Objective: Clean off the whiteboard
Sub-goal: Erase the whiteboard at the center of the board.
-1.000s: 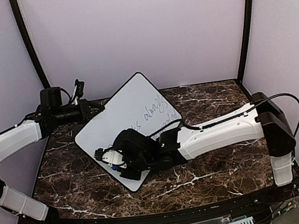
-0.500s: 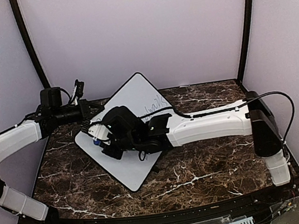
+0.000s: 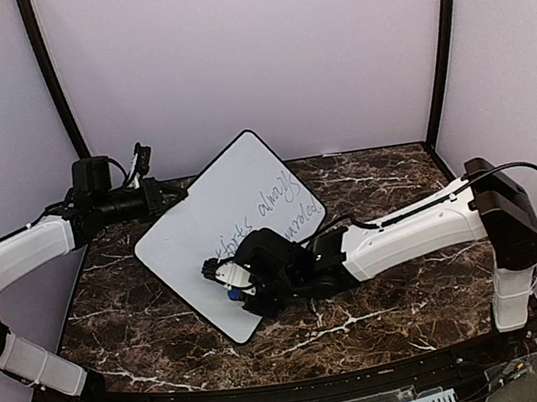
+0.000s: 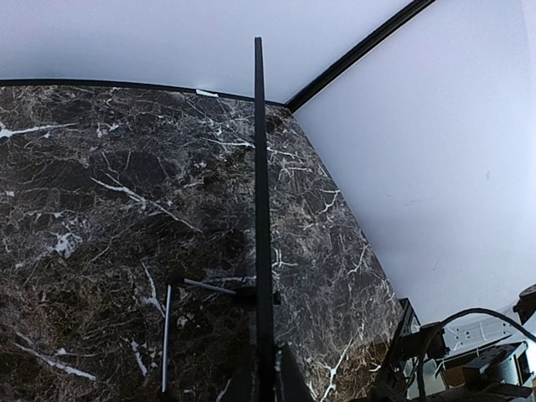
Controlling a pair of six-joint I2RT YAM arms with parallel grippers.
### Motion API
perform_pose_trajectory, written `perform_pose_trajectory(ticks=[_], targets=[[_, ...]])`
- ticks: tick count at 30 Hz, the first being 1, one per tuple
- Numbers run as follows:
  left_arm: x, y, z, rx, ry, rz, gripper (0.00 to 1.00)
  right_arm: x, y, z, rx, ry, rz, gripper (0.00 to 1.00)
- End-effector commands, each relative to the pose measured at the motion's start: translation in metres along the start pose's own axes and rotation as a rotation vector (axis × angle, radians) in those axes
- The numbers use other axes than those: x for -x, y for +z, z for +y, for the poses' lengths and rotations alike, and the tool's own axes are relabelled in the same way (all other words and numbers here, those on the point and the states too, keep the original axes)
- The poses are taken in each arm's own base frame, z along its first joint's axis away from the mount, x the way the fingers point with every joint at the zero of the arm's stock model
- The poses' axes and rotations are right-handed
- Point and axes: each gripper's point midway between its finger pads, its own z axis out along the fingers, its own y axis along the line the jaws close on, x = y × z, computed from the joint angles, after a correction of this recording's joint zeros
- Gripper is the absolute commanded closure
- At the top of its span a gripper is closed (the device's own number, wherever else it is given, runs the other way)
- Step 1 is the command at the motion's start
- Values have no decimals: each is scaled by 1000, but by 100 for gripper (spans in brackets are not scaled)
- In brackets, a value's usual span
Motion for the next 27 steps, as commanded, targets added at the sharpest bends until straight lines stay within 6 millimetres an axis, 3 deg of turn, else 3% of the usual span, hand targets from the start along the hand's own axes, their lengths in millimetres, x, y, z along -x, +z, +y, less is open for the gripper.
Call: perform_pose_trajectory(ticks=[1, 7, 8, 11, 14, 19, 24, 27], targets=[[18, -10, -25, -60, 68, -61, 100, 36, 1, -5, -5, 13, -77, 79], [18, -10, -25, -58, 70, -60, 100, 97, 12, -21, -85, -18, -168, 79], [18, -11, -26, -59, 73, -62, 100, 118, 14, -30, -112, -21, -199, 79], [19, -12, -26, -57, 77, -65, 100, 122, 19, -33, -102, -19, -193, 79], [19, -12, -27, -59, 77, -64, 100, 108, 21, -28, -80, -21, -168, 79], [19, -12, -28, -65, 76, -64, 100, 67, 15, -18, -43, 3, -104, 79], [19, -12, -27, -64, 74, -64, 100, 10, 12, -17, -35, 52, -11, 79], [18, -12, -27, -67, 72, -62, 100, -1, 8, -17, -28, 72, -1, 79]])
